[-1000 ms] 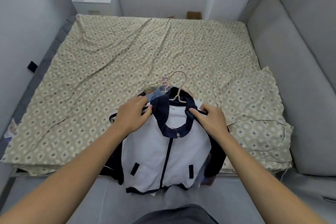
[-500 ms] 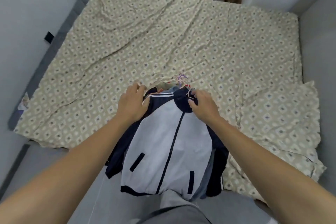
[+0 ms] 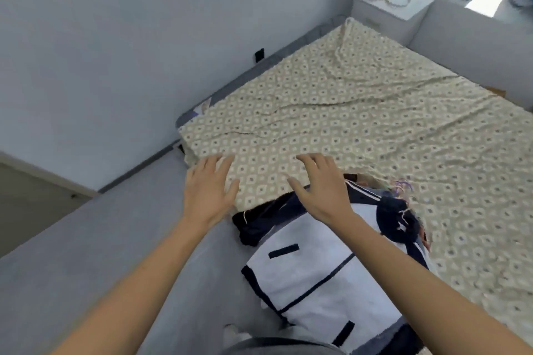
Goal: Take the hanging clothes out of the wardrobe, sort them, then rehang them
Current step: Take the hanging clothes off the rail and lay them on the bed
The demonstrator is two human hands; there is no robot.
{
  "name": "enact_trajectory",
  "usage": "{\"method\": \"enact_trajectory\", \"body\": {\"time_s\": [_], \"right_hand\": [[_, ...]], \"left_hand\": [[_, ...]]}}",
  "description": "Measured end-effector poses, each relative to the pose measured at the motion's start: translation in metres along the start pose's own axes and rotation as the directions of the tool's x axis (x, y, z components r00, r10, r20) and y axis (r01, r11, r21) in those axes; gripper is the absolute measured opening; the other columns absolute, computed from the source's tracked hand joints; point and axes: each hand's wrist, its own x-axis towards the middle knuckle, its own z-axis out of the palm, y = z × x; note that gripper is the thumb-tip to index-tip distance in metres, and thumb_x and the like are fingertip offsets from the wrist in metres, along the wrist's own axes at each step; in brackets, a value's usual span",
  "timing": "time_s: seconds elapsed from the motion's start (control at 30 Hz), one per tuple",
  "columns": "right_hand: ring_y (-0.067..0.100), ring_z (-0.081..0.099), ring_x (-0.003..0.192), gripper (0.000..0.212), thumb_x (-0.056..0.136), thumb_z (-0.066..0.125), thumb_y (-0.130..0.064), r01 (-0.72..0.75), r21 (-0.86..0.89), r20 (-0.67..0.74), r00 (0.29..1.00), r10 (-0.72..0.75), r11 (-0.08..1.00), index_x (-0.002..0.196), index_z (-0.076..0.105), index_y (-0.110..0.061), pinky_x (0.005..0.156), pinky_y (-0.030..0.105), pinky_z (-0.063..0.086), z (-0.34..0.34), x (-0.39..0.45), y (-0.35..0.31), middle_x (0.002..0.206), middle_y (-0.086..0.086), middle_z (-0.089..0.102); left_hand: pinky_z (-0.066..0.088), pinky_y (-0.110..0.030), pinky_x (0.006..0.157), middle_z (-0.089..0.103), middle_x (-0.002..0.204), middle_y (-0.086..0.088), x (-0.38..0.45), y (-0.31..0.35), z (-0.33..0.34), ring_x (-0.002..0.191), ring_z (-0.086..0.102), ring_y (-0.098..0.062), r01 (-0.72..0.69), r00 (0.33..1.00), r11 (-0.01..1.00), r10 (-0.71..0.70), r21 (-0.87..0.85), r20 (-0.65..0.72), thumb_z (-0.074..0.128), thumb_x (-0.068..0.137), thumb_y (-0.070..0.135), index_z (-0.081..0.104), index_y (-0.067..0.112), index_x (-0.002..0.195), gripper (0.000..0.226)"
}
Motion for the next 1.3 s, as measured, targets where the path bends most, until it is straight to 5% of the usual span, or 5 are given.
{"method": "enact_trajectory", "body": {"time_s": [0.23, 0.5, 0.73, 1.3], "right_hand": [[0.023, 0.047, 0.123, 0.061, 0.096, 0.048, -0.058, 0.397, 0.153, 0.149, 0.896, -0.419, 0.905, 0.146, 0.051, -0.022, 0.101, 0.043, 0.042, 0.059, 0.001, -0.15, 0.136, -0.001, 0.053], [0.025, 0.053, 0.119, 0.061, 0.099, 0.045, -0.061, 0.765, 0.309, 0.318, 0.476, -0.82, 0.564, 0.144, 0.05, -0.022, 0.092, 0.044, 0.046, 0.127, -0.107, -0.33, 0.134, 0.0, 0.055], [0.02, 0.05, 0.119, 0.061, 0.1, 0.044, -0.062, 0.849, 0.399, 0.327, 0.221, -0.919, 0.346, 0.147, 0.048, -0.024, 0.092, 0.039, 0.045, 0.154, -0.219, -0.435, 0.137, -0.005, 0.052], [0.02, 0.051, 0.116, 0.061, 0.097, 0.036, -0.068, 0.833, 0.537, 0.357, -0.08, -0.931, 0.134, 0.141, 0.048, -0.026, 0.092, 0.041, 0.047, 0.253, -0.431, -0.658, 0.128, -0.006, 0.055]], "left_hand": [[0.042, -0.047, 0.101, 0.054, 0.144, -0.007, -0.152, -0.091, -0.06, 0.131, 0.049, -0.028, 0.421, 0.9, 0.902, -0.403, 0.091, -0.167, 0.044, 0.101, 0.05, 0.045, 0.024, 0.155, 0.06], [0.046, -0.048, 0.098, 0.05, 0.147, -0.003, -0.386, -0.105, -0.119, 0.132, 0.049, -0.027, 0.844, 0.51, 0.535, -0.781, 0.034, -0.36, 0.047, 0.101, 0.049, 0.038, 0.02, 0.159, 0.066], [0.049, -0.047, 0.096, 0.054, 0.143, -0.002, -0.535, -0.123, -0.14, 0.131, 0.051, -0.027, 0.945, 0.266, 0.322, -0.86, -0.059, -0.436, 0.046, 0.099, 0.052, 0.044, 0.019, 0.155, 0.065], [0.046, -0.046, 0.102, 0.052, 0.147, 0.003, -0.782, -0.227, -0.178, 0.135, 0.047, -0.021, 0.968, -0.121, -0.002, -0.879, -0.25, -0.462, 0.055, 0.098, 0.052, 0.042, 0.024, 0.155, 0.065]]}}
